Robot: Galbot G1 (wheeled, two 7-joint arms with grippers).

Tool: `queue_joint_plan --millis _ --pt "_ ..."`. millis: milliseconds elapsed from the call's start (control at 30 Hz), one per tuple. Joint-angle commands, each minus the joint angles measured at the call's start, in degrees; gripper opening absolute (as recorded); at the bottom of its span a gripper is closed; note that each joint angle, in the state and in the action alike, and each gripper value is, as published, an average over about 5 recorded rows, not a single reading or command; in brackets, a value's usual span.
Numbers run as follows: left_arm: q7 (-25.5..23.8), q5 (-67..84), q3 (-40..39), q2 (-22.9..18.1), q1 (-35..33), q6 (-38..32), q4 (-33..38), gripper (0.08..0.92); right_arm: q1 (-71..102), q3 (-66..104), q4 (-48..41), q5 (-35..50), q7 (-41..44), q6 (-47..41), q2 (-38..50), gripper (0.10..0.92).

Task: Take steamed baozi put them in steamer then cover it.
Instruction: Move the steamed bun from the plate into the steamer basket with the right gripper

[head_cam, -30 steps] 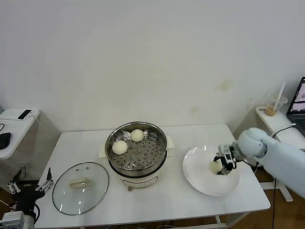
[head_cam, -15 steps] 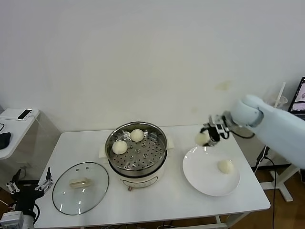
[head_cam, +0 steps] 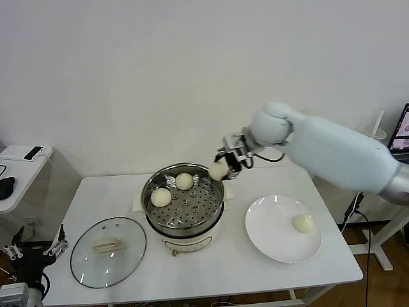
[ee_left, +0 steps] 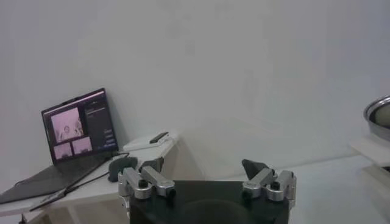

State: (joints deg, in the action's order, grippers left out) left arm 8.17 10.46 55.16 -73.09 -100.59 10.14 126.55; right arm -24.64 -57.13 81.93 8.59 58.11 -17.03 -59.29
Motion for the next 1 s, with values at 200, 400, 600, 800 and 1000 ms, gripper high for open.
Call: queue_joint_plan --millis 200,400,600,800,1000 --pt "0.0 -0.2 0.4 -0.5 -0.1 0.1 0.6 0.823 2.1 -7.2 -2.7 -4.6 -1.9 11.7 -11.7 0.619" --pt "0.0 -0.1 1.2 -0.7 -0.5 0.1 0.8 0.823 3.3 -9.1 -3.4 -9.9 -2.3 17.0 -13.0 0.619" --pt "0.0 0.1 1.5 -0.9 -0.3 0.0 0.6 0.823 2.9 -10.3 -3.3 -13.2 -2.5 20.9 -14.3 0.619" --pt "0.0 0.2 1.6 -1.0 -0.2 -0.1 0.3 0.823 2.1 -11.2 -3.4 -12.9 -2.4 23.1 -15.7 0.619" --pt "0.0 0.2 1.5 -1.0 -0.1 -0.1 0.3 0.823 1.4 -11.8 -2.8 -12.7 -0.8 24.4 -16.2 0.619"
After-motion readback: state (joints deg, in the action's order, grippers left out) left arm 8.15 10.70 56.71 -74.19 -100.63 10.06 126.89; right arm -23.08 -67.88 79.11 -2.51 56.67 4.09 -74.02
